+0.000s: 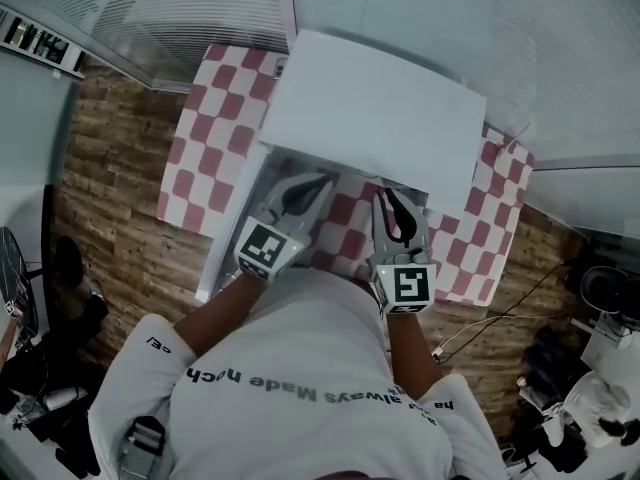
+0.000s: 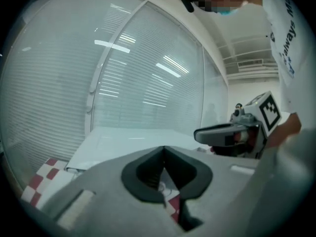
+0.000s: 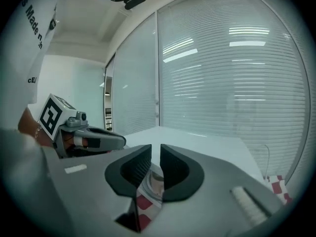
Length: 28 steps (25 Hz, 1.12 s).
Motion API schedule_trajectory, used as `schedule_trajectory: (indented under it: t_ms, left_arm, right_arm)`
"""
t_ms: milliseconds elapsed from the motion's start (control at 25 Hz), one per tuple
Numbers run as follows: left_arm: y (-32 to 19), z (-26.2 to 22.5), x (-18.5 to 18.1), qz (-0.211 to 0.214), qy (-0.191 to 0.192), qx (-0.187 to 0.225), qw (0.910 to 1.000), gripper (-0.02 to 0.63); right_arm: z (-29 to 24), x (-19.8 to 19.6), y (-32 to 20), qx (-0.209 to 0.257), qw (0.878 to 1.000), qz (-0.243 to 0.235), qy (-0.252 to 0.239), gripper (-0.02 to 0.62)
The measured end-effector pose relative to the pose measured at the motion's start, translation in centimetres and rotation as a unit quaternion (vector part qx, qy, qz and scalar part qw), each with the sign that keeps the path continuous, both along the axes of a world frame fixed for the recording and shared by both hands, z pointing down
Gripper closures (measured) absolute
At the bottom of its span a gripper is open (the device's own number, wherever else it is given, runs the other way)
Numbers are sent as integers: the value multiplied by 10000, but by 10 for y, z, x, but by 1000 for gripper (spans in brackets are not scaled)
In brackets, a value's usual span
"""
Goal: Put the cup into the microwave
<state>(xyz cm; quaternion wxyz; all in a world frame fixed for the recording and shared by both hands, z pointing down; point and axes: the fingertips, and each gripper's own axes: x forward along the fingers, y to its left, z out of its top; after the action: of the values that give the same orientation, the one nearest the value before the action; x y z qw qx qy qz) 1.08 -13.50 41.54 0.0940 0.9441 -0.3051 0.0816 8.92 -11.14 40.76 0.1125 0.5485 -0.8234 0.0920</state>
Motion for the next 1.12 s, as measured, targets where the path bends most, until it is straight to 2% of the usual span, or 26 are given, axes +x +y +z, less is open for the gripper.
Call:
schedule_trajectory:
  t_ms: [320,520,840,1120]
  left_arm:
    - [19,-62,3,92,154,257,9995,601]
    - [29,-87,0,134,142,436,9989,601]
    - [47,-116,1,182,420,406,9981,601]
    - [49,-120,1,200,453,447,9978,601]
  right_arm:
    - [-70,-5,15,385,9990,-110,-183,541]
    - [-94,-3,28,416,9989,-224,-62,541]
    - [-128,-12,50,558,9975,-413,-133,541]
    - [-133,-19,56,613,9970,-439,-186,545]
